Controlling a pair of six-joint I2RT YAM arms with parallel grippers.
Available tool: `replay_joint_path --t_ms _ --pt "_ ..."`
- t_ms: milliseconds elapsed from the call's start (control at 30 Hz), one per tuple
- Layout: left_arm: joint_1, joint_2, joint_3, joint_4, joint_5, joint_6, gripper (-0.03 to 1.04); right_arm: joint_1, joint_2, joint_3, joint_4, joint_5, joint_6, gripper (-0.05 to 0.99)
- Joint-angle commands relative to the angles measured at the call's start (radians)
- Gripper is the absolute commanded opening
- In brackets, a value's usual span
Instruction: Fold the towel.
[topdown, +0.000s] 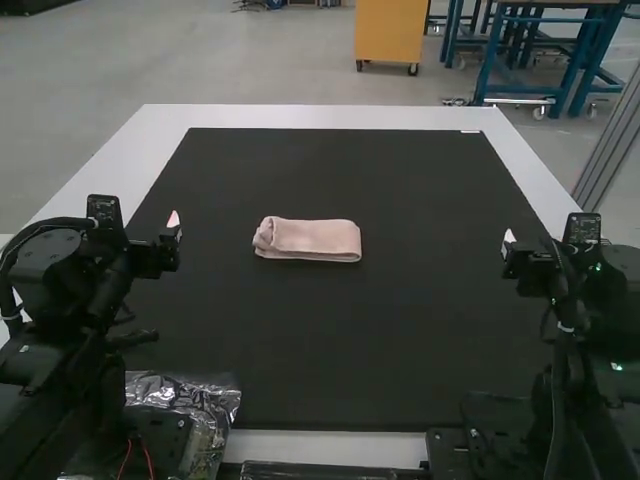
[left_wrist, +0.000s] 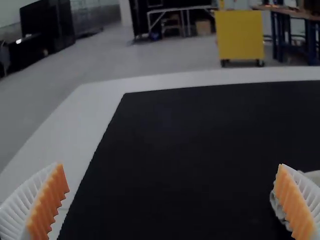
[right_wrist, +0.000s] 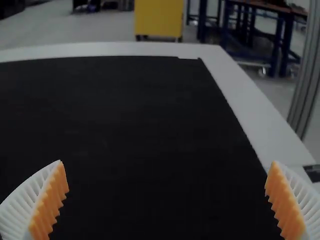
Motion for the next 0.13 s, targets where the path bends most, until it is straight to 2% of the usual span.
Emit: replay_joint_path --t_ms 0,100 --pt "0.001 -0.007 -0.006 0.005 -0.009 -0.009 0.97 -0.008 -0.010 -0.007 -0.018 0.019 -0.012 0.91" --pt "0.001 -0.007 -0.006 0.003 -0.009 -0.009 0.97 -0.008 -0.010 -0.007 -0.018 0.019 -0.012 0.91"
